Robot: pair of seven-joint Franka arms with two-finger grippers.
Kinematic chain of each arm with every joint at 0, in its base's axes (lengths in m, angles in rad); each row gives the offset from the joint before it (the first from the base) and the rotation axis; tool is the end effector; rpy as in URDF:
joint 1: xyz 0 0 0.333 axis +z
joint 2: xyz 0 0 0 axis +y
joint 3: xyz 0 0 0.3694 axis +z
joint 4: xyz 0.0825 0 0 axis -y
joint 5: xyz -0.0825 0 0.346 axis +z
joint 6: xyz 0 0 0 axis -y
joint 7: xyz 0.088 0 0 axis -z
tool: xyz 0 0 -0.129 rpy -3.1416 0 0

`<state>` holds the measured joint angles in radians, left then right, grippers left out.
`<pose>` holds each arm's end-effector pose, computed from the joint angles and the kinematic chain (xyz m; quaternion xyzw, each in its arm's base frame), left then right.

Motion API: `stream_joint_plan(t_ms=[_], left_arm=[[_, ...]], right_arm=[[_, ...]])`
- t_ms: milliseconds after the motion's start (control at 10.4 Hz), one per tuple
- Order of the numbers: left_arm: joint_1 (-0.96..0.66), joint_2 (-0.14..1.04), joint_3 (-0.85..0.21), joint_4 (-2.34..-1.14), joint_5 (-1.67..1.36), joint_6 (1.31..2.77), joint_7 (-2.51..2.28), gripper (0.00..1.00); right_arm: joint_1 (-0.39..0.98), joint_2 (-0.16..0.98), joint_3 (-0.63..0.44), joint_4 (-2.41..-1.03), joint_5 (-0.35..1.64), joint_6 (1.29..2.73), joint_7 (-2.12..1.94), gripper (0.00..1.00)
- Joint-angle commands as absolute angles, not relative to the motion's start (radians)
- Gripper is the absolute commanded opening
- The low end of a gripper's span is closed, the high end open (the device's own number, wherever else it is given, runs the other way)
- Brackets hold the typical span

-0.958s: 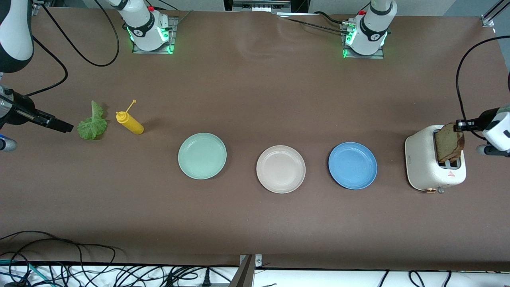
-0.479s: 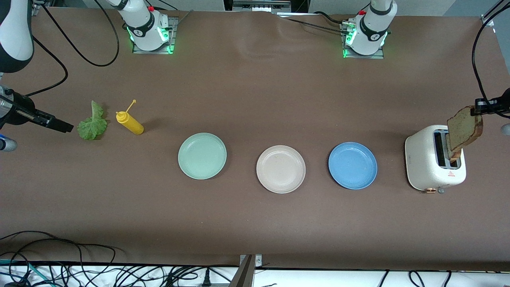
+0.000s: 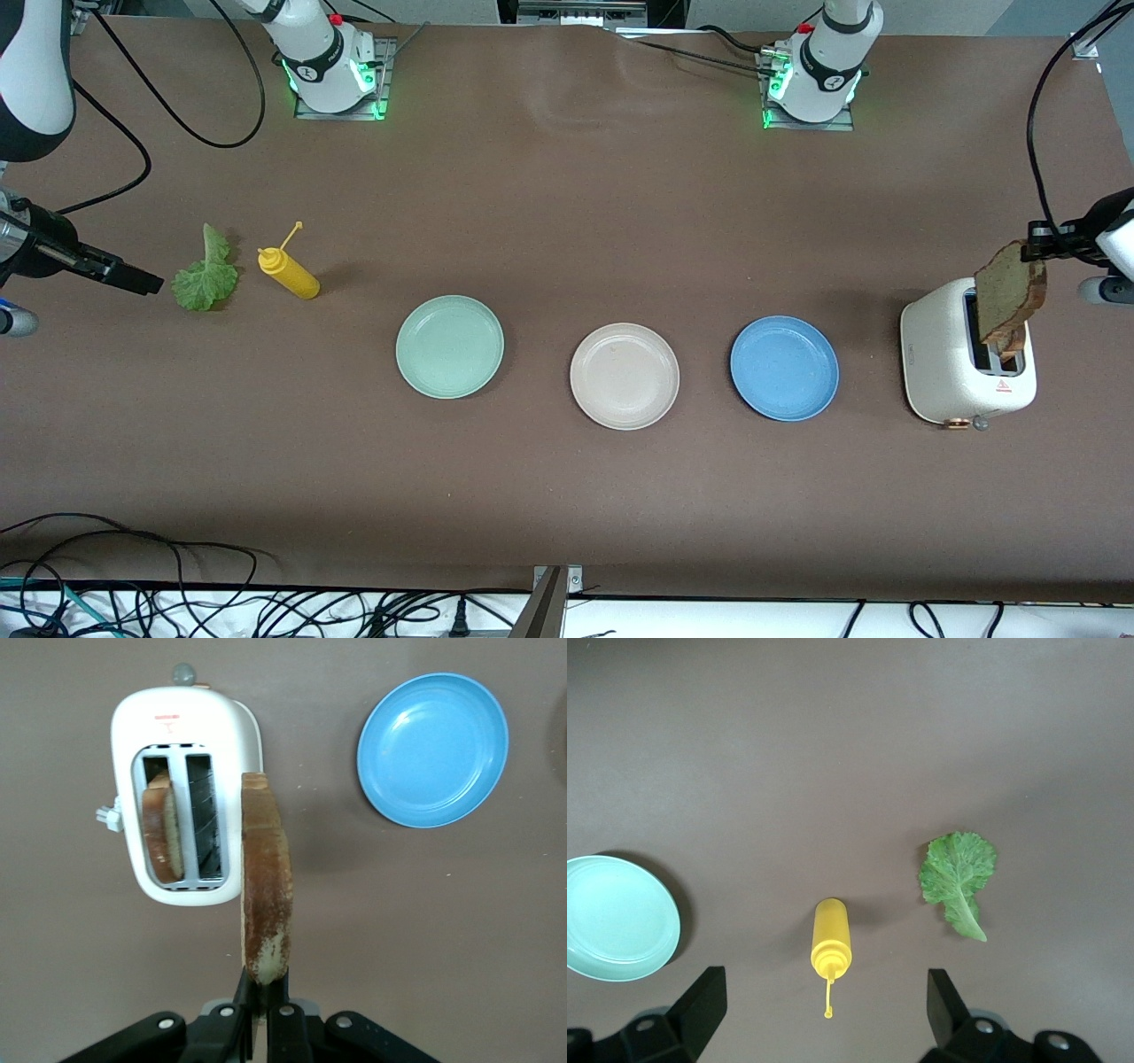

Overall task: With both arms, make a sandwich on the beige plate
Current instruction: 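Carry the bread slice with the left gripper over the beige plate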

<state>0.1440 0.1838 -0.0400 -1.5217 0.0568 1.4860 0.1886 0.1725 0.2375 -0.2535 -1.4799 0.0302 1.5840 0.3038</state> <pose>0.5563 0.0680 0.5716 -0.9928 0.0428 0.1119 0.0085 0.5895 -0.0260 0.5679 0.9796 -0.1904 -0.0609 0.0215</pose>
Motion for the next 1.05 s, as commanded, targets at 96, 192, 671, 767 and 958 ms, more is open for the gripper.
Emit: stream_joint_plan(t_ms=[96,192,671,767,958], left_arm=[[0.126,0.210,-0.057,-1.543,-0.125,1.514,0.132,0.00],[0.101,0.230,-0.057,-1.551,-0.194,1.535,0.088,0.00],[-0.018,0.398,-0.057,-1.572,-0.622,1.702,-0.061,0.00],[-0.056,0.429,-0.057,-1.572,-0.708,1.753,-0.060,0.00],[-0.124,0.498,-0.058,-1.559,-0.780,1.822,-0.048,0.00]], right_arm=[[0.167,0.239,-0.253,-1.463,0.046,1.568,0.298,1.00],[0.167,0.239,-0.253,-1.463,0.046,1.568,0.298,1.00],[0.167,0.239,-0.253,-1.463,0.046,1.568,0.298,1.00],[0.167,0.239,-0.253,-1.463,0.046,1.568,0.298,1.00],[0.167,0.239,-0.253,-1.463,0.046,1.568,0.298,1.00]])
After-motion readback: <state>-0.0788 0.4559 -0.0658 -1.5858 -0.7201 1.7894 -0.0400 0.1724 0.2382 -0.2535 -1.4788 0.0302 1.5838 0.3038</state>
